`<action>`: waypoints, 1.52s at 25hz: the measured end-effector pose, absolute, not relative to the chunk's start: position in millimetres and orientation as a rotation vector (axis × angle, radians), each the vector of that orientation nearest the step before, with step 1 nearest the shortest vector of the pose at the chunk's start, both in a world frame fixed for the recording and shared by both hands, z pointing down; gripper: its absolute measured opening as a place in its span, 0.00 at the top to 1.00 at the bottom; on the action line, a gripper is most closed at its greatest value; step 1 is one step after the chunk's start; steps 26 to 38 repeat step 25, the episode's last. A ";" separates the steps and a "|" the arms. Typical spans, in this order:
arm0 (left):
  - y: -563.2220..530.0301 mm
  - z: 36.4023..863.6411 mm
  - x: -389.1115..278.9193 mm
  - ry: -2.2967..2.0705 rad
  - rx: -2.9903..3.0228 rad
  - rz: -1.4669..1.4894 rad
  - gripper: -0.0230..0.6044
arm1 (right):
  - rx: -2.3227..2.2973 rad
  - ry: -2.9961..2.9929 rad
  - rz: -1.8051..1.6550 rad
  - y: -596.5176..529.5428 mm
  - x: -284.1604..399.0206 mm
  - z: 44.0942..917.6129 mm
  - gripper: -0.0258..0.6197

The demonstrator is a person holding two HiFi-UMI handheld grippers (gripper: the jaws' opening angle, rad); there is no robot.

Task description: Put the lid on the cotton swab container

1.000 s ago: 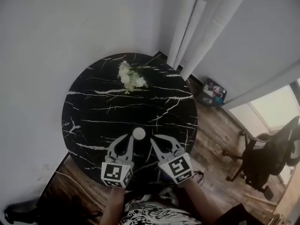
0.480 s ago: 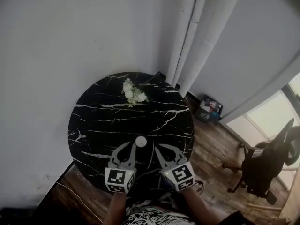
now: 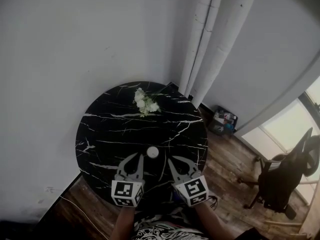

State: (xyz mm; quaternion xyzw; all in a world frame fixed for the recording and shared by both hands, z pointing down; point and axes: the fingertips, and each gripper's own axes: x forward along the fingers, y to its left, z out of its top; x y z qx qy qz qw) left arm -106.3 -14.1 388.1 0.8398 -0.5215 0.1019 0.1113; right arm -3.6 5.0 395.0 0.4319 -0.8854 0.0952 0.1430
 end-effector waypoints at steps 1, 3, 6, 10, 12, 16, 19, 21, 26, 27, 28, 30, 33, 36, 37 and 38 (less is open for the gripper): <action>-13.9 388.3 -105.3 -1.528 2.471 0.303 0.94 | 1.246 -2.551 0.269 5.8 -3.5 394.9 0.93; -13.7 389.3 -102.5 -1.516 2.480 0.315 0.94 | 1.250 -2.551 0.266 6.6 -2.9 394.0 0.93; -12.5 389.6 -100.6 -1.502 2.486 0.318 0.94 | 1.261 -2.552 0.272 6.6 -2.5 394.1 0.93; -12.8 389.4 -99.0 -1.498 2.495 0.320 0.94 | 1.267 -2.543 0.271 4.4 0.0 395.0 0.93; -14.1 387.9 -98.3 -1.495 2.502 0.318 0.94 | 1.266 -2.541 0.271 3.7 0.5 394.8 0.93; -15.6 392.5 -99.7 -1.493 2.498 0.329 0.94 | 1.265 -2.537 0.277 1.8 1.1 396.4 0.93; -16.7 392.5 -98.5 -1.486 2.495 0.324 0.94 | 1.269 -2.535 0.284 0.4 1.7 397.6 0.93; -17.4 393.1 -98.3 -1.483 2.496 0.323 0.94 | 1.270 -2.530 0.286 -0.8 3.1 399.0 0.93; -19.0 393.8 -99.4 -1.484 2.497 0.324 0.94 | 1.281 -2.517 0.288 -3.6 7.6 402.0 0.93; -19.0 393.8 -99.4 -1.484 2.497 0.324 0.94 | 1.281 -2.517 0.288 -3.6 7.6 402.0 0.93; -19.0 393.8 -99.4 -1.484 2.497 0.324 0.94 | 1.281 -2.517 0.288 -3.6 7.6 402.0 0.93; -19.0 393.8 -99.4 -1.484 2.497 0.324 0.94 | 1.281 -2.517 0.288 -3.6 7.6 402.0 0.93; -19.0 393.8 -99.4 -1.484 2.497 0.324 0.94 | 1.281 -2.517 0.288 -3.6 7.6 402.0 0.93; -19.0 393.8 -99.4 -1.484 2.497 0.324 0.94 | 1.281 -2.517 0.288 -3.6 7.6 402.0 0.93; -19.0 393.8 -99.4 -1.484 2.497 0.324 0.94 | 1.281 -2.517 0.288 -3.6 7.6 402.0 0.93; -19.0 393.8 -99.4 -1.484 2.497 0.324 0.94 | 1.281 -2.517 0.288 -3.6 7.6 402.0 0.93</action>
